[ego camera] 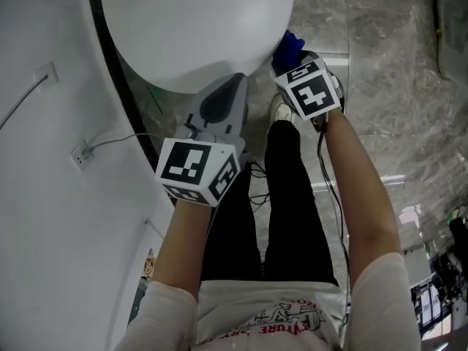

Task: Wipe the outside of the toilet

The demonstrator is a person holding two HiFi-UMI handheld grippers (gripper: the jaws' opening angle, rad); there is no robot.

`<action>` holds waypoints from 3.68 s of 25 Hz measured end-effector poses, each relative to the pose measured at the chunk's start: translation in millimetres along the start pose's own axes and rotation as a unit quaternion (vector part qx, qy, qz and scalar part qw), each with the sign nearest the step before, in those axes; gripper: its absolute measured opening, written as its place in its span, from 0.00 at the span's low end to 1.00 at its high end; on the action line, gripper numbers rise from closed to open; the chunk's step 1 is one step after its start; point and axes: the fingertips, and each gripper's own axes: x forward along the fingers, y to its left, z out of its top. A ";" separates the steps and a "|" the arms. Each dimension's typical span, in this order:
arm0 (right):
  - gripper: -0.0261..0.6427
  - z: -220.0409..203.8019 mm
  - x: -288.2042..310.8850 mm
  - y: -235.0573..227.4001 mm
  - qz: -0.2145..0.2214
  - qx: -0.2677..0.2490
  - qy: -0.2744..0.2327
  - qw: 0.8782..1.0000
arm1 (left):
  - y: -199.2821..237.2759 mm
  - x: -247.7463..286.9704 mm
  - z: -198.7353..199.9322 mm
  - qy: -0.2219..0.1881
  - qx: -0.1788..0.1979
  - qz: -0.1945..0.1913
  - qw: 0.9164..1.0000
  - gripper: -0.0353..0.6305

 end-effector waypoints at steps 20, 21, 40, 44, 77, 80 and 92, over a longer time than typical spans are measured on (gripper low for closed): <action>0.15 -5.8 67.1 164.6 0.019 0.082 -0.001 0.996 | 122.2 -148.3 -113.8 0.037 -0.022 0.036 0.998 0.06; 0.15 -2.5 72.8 174.2 0.022 0.073 -0.002 0.997 | 130.2 -152.7 -117.0 0.036 -0.024 0.045 0.998 0.06; 0.15 64.4 -55.0 270.5 0.109 0.019 -0.089 0.990 | 96.9 -213.0 -45.1 -0.018 -0.068 0.102 0.992 0.06; 0.15 95.6 -153.3 258.8 0.082 0.009 -0.138 0.987 | 52.4 -241.6 23.3 -0.054 -0.051 0.093 0.993 0.06; 0.15 274.2 -699.0 351.6 -0.125 -0.073 -0.460 0.876 | -176.4 -596.0 390.8 -0.325 0.144 0.080 0.931 0.06; 0.15 273.7 -711.1 359.5 -0.128 -0.079 -0.466 0.872 | -184.5 -613.2 396.8 -0.336 0.158 0.080 0.925 0.06; 0.15 270.3 -718.4 356.5 -0.143 -0.081 -0.468 0.868 | -182.0 -613.2 390.9 -0.314 0.168 0.085 0.931 0.06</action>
